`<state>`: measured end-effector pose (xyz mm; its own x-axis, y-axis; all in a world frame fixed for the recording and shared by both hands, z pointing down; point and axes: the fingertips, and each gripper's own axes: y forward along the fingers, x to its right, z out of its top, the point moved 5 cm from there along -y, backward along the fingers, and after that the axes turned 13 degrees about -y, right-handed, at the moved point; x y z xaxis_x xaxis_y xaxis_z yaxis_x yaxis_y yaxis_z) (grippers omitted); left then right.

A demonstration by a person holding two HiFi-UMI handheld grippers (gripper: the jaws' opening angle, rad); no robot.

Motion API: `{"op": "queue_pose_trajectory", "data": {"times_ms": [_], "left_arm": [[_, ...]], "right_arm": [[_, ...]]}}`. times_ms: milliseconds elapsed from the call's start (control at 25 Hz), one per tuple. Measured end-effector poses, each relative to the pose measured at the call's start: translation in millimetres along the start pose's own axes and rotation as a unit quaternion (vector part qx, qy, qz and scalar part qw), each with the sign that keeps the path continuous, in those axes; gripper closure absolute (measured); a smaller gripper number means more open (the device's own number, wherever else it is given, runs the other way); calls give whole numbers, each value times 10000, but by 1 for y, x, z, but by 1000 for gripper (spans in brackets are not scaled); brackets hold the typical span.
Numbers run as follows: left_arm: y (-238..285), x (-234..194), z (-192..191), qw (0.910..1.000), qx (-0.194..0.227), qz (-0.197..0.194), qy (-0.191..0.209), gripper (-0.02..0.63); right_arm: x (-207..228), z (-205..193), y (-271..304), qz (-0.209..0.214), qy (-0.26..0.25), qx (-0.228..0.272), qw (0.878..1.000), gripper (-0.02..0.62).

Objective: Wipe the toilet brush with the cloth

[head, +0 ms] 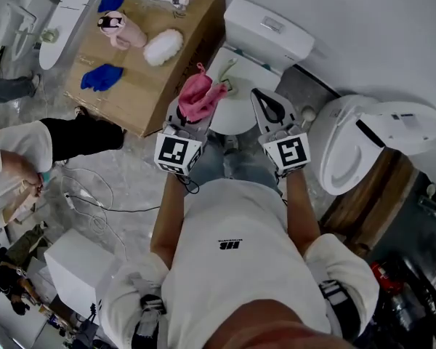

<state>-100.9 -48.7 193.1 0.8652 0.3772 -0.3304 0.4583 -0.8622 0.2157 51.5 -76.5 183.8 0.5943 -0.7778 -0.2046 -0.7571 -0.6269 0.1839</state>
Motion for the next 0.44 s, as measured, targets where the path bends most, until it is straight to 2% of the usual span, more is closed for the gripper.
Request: {"op": "queue_pose_trajectory", "data": {"times_ms": [440], "left_arm": [[-43, 19, 25, 9994, 157, 262, 184, 446]], "right_arm": [[-10, 39, -30, 196, -259, 193, 9993, 598]]}}
